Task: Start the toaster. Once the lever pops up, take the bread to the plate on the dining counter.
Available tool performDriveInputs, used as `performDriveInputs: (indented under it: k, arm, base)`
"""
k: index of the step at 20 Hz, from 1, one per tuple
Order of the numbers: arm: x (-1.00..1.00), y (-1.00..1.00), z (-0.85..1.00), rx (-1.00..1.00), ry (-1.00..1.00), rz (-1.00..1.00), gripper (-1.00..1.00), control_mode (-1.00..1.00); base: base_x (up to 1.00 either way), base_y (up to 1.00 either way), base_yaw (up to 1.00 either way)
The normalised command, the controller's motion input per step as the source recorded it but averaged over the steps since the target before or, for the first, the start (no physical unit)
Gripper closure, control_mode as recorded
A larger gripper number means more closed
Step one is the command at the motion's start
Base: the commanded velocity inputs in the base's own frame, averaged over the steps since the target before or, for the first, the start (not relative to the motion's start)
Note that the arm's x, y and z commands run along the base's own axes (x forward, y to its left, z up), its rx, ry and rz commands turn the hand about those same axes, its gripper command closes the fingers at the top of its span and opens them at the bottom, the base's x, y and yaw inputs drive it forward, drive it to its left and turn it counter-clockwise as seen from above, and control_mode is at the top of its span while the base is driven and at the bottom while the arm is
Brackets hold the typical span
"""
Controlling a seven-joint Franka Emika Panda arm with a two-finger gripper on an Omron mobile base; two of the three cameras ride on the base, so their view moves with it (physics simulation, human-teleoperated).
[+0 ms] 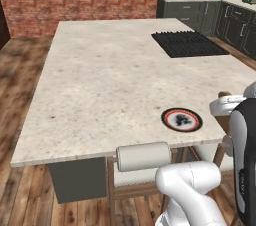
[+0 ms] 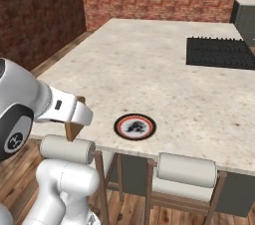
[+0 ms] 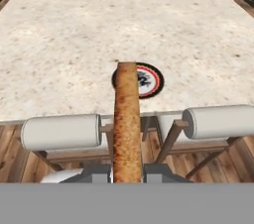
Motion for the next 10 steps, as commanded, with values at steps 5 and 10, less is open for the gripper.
performDriveInputs:
  k: [5,10]
  arm:
    - [0.66,-0.15,-0.25,0.00,-0.06,0.03,1.00,-1.00]
    - [0.26,-0.26,-0.37,0.00,-0.10,0.10,1.00,-1.00]
  base:
    - [0.00,0.00,0.00]
    - [0.00,0.00,0.00]
